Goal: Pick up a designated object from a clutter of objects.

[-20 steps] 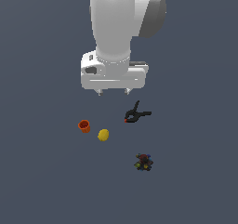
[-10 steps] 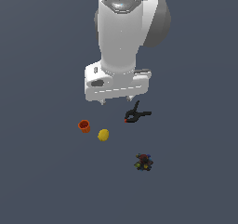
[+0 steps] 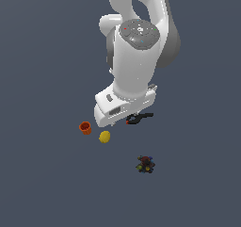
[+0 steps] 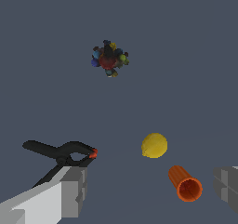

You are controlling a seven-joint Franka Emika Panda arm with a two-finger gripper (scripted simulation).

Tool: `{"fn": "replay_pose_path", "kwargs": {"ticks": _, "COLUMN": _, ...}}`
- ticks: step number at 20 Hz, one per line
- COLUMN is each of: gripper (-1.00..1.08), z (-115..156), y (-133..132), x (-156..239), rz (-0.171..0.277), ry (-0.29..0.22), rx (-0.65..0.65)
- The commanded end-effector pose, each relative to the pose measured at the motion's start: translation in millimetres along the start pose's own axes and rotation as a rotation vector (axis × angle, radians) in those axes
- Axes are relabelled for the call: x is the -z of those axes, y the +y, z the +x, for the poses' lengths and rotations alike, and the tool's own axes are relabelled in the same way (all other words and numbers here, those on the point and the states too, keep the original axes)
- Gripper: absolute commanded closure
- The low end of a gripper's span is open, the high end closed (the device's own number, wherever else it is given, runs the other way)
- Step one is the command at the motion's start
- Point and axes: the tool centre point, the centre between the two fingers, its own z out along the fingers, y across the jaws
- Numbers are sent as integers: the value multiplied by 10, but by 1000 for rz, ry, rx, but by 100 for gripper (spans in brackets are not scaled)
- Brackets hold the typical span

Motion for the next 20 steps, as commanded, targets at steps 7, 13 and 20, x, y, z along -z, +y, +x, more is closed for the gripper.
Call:
{"fn": "replay_pose_path", "kwargs": {"ticks": 7, "gripper": -92, "z": 479, "y": -58, "x": -367, "rz": -9, "ry": 13, "rx": 277}}
{"fn": "replay_pose_path", "kwargs": {"ticks": 13, "gripper": -92, "z": 792, "y": -128, "x": -655, "rz": -11, "ry": 27, "rx": 468}}
{"fn": "replay_pose_path", "kwargs": {"ticks": 20, "gripper": -92, "z": 1121, "y": -234, "x": -1014, "rz": -10, "ry": 49, "rx": 684}}
